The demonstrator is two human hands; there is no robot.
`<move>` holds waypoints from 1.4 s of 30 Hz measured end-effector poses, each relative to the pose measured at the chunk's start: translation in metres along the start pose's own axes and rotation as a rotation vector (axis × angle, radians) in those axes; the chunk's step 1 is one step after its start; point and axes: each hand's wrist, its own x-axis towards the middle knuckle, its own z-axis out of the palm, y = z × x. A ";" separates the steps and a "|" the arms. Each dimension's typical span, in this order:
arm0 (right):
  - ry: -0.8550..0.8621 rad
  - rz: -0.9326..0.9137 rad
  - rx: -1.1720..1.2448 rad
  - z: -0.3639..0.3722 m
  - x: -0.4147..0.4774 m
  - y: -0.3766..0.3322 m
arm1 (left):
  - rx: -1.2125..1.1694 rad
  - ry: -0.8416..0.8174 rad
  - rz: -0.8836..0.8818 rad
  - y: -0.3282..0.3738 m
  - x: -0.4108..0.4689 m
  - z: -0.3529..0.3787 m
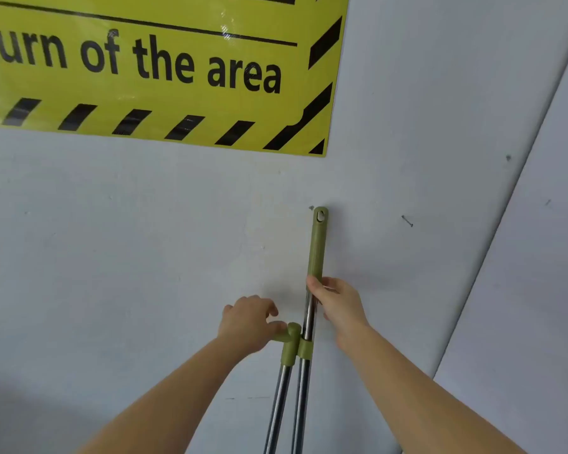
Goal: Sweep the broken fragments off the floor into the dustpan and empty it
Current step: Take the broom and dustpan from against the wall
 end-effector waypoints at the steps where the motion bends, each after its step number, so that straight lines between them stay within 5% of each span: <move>1: -0.006 -0.004 0.017 0.001 0.000 0.000 | 0.055 -0.024 0.011 0.000 0.000 0.001; 42: -0.023 -0.078 0.239 0.007 0.009 0.010 | 0.087 -0.208 0.004 -0.002 0.016 0.009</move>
